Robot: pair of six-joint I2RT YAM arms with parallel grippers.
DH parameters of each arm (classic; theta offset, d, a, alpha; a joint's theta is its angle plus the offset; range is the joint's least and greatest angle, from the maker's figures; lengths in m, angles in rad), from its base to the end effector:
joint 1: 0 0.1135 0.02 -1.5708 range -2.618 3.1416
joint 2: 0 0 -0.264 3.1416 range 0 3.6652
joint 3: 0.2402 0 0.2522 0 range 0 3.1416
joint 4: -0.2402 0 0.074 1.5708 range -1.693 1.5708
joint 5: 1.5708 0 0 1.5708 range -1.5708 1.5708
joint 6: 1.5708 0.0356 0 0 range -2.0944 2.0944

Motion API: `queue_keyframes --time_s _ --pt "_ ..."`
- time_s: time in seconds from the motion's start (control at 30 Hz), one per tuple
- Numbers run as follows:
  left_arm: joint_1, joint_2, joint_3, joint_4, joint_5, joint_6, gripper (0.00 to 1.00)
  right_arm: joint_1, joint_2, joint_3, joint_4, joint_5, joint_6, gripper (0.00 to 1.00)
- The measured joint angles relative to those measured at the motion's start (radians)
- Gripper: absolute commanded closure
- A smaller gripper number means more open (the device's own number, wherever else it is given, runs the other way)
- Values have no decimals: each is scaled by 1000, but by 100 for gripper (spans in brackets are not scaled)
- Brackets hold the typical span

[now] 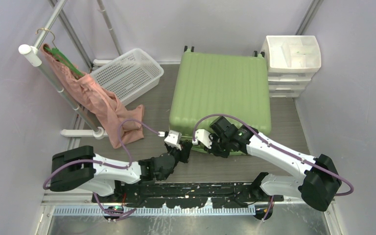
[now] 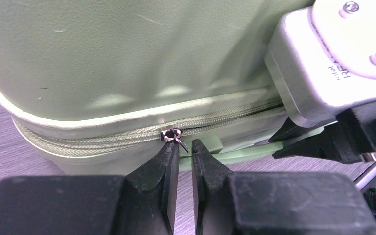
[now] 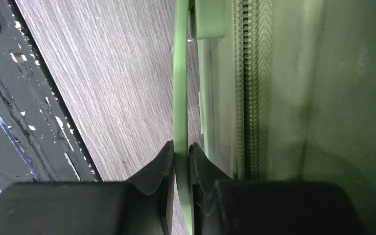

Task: Open, take out, and arrange the luggage
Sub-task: Unzip the luggage at the center of the board.

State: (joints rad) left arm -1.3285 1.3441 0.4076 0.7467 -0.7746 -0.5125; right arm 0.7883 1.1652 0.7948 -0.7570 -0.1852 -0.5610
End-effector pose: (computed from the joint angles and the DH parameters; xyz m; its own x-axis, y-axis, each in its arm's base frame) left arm 0.0846 -0.2385 0.1902 -0.2989 -0.2514 -0.9206 0.4389 0.8204 -0.3665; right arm 0.1453 0.1554 0.2249 -0.1388 -0.8813 -0.4518 -0.9762 0.1985 -0.0874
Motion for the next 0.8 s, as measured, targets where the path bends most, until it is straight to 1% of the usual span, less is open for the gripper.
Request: queue_keyframes --time_s 0.07,0.13,0.23,0.5,0.6,0.8 --pt "-2 0 6 -16 -15 -18 86 1 0 0 0 1 0 95" --pt "-5 0 14 -33 -30 -35 93 1 0 0 0 1 0 95" --pt "-7 0 20 -56 -54 -54 100 1 0 0 0 1 0 95" --pt "-11 -28 31 -132 -84 -87 100 2 1 1 0 2 2 95" --pt "-11 -58 32 -183 -89 -85 100 3 1 1 1 2 3 95" --pt "-3 -128 42 -337 -105 -82 100 5 0 1 2 4 3 96"
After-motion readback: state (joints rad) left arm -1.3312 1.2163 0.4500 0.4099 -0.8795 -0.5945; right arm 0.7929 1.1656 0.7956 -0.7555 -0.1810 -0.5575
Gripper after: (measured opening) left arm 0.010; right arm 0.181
